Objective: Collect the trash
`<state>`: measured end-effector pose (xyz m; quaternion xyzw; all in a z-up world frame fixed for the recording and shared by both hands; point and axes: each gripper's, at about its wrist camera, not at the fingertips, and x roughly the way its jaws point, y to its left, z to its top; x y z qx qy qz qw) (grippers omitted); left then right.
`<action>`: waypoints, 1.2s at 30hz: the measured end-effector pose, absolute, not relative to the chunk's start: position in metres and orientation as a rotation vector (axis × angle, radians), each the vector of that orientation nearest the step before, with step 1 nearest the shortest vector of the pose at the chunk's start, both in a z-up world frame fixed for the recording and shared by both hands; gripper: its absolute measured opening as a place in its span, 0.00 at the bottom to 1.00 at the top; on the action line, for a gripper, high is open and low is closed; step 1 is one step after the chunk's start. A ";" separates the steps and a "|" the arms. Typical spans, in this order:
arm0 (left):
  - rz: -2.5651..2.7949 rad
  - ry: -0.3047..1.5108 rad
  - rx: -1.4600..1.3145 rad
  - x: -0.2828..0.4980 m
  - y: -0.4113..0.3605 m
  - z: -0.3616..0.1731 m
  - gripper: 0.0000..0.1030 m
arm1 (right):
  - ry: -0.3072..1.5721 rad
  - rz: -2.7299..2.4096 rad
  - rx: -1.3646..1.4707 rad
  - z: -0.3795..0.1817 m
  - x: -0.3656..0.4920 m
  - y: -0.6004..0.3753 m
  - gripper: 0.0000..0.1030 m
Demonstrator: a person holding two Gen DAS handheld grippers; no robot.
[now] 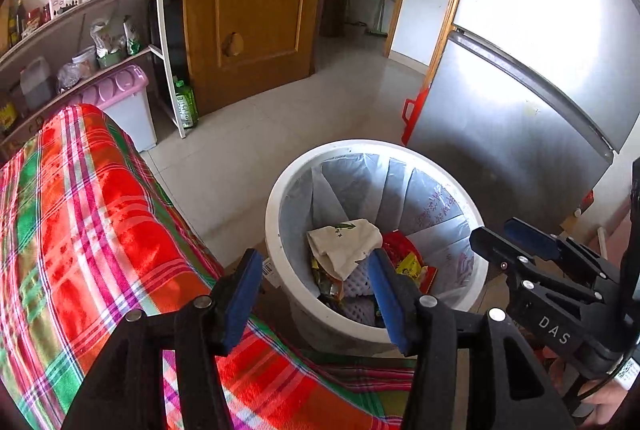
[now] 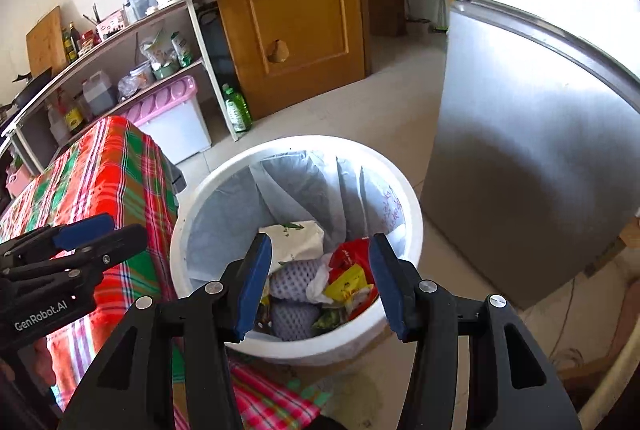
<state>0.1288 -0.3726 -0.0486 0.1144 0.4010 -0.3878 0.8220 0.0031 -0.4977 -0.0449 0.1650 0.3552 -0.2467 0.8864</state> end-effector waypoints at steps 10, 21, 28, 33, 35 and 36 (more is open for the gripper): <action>-0.782 0.782 0.259 0.111 -0.355 -0.036 0.54 | 0.706 -0.527 0.335 -0.037 -0.009 -0.478 0.54; -0.763 0.790 0.253 0.111 -0.353 -0.038 0.54 | 0.725 -0.565 0.319 -0.040 -0.010 -0.475 0.54; -0.747 0.806 0.261 0.114 -0.355 -0.044 0.54 | 0.735 -0.570 0.334 -0.042 -0.010 -0.479 0.54; -0.744 0.804 0.266 0.114 -0.356 -0.045 0.54 | 0.735 -0.571 0.337 -0.042 -0.009 -0.478 0.54; -0.750 0.809 0.263 0.114 -0.355 -0.046 0.54 | 0.736 -0.567 0.336 -0.043 -0.009 -0.477 0.54; -0.751 0.812 0.261 0.114 -0.355 -0.047 0.54 | 0.737 -0.566 0.336 -0.043 -0.009 -0.476 0.54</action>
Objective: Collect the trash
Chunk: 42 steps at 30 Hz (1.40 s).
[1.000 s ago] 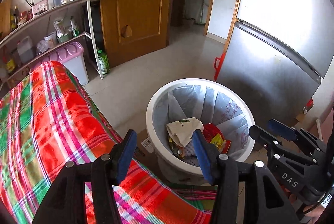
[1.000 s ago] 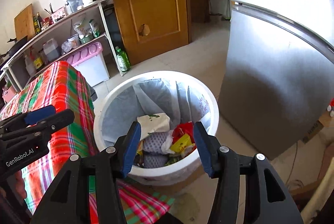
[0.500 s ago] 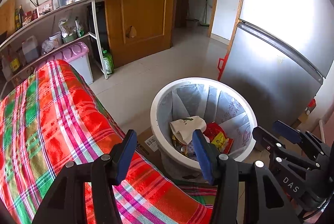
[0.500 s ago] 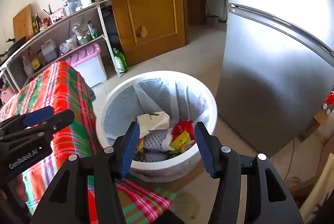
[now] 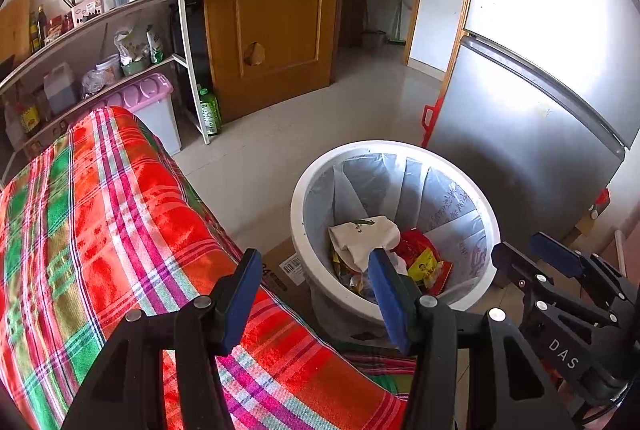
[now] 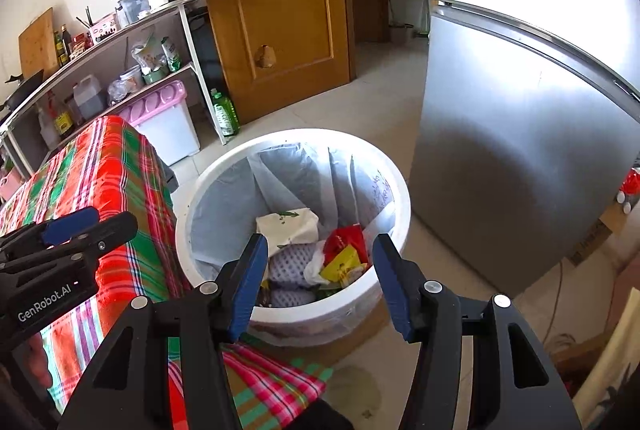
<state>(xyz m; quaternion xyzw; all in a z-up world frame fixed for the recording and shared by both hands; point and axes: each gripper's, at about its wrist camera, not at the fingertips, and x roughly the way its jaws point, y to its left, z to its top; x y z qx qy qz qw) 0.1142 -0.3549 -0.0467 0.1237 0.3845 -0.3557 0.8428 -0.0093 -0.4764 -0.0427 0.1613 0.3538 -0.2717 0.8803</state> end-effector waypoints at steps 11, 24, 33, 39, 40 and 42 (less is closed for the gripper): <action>-0.746 0.810 0.262 0.114 -0.353 -0.047 0.53 | 0.740 -0.566 0.333 -0.043 -0.009 -0.476 0.54; -0.728 0.814 0.269 0.114 -0.354 -0.047 0.54 | 0.741 -0.562 0.339 -0.043 -0.009 -0.476 0.54; -0.728 0.810 0.275 0.114 -0.354 -0.048 0.54 | 0.741 -0.564 0.340 -0.043 -0.008 -0.477 0.54; -0.728 0.802 0.278 0.112 -0.355 -0.048 0.54 | 0.742 -0.563 0.341 -0.043 -0.009 -0.477 0.54; -0.728 0.802 0.278 0.112 -0.355 -0.048 0.54 | 0.742 -0.563 0.341 -0.043 -0.008 -0.477 0.54; -0.731 0.802 0.275 0.112 -0.355 -0.048 0.54 | 0.743 -0.562 0.342 -0.044 -0.008 -0.477 0.54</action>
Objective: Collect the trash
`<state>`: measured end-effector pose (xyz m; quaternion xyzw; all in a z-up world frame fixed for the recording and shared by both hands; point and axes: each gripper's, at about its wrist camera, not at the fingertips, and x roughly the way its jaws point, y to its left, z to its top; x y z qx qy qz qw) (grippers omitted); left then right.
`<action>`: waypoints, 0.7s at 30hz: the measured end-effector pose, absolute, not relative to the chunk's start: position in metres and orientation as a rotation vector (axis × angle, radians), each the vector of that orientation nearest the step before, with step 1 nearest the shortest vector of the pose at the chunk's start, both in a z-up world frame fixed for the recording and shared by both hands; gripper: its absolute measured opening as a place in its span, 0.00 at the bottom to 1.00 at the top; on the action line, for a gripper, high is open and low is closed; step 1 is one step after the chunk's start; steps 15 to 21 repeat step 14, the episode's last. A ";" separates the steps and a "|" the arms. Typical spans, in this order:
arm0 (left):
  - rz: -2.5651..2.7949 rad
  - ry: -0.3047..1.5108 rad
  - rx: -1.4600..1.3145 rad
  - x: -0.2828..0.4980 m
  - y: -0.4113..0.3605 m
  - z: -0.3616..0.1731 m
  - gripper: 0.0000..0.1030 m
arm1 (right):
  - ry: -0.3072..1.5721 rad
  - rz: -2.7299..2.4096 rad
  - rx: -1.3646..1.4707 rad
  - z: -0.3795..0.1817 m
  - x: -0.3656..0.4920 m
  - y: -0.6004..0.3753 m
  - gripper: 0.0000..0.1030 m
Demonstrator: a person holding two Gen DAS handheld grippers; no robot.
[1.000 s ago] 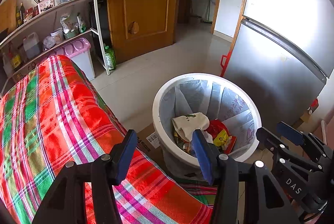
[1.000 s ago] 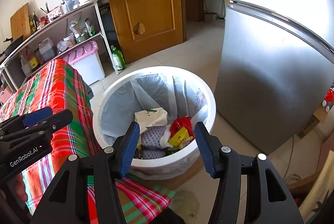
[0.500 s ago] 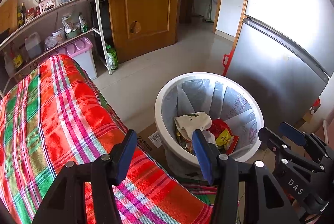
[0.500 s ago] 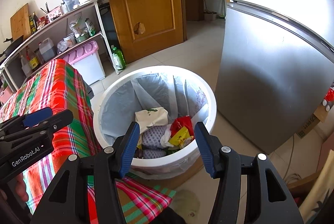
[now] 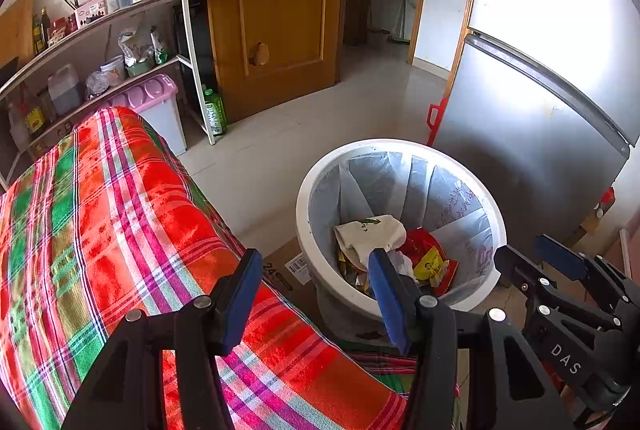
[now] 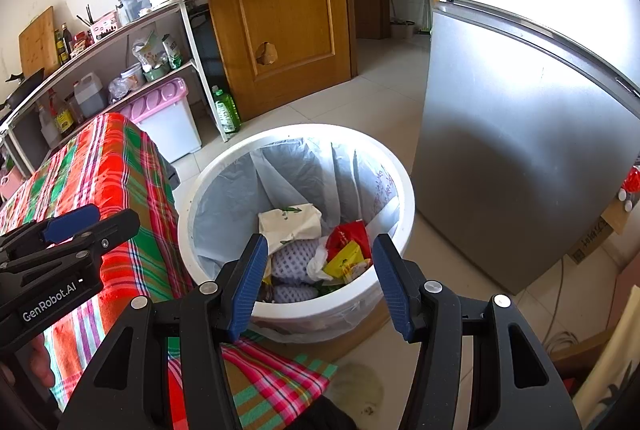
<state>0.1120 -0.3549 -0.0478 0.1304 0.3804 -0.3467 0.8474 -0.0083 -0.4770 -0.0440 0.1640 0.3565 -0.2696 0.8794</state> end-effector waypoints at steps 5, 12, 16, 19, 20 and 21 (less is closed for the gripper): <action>-0.733 0.802 0.270 0.113 -0.354 -0.048 0.54 | 0.744 -0.562 0.342 -0.045 -0.009 -0.477 0.54; -0.720 0.810 0.272 0.113 -0.355 -0.048 0.53 | 0.744 -0.563 0.343 -0.045 -0.009 -0.478 0.54; -0.716 0.812 0.274 0.114 -0.355 -0.049 0.54 | 0.743 -0.563 0.343 -0.045 -0.009 -0.478 0.54; -0.716 0.812 0.274 0.114 -0.355 -0.049 0.54 | 0.743 -0.563 0.343 -0.045 -0.009 -0.478 0.54; -0.716 0.812 0.274 0.114 -0.355 -0.049 0.54 | 0.743 -0.563 0.343 -0.045 -0.009 -0.478 0.54; -0.716 0.812 0.274 0.114 -0.355 -0.049 0.54 | 0.743 -0.563 0.343 -0.045 -0.009 -0.478 0.54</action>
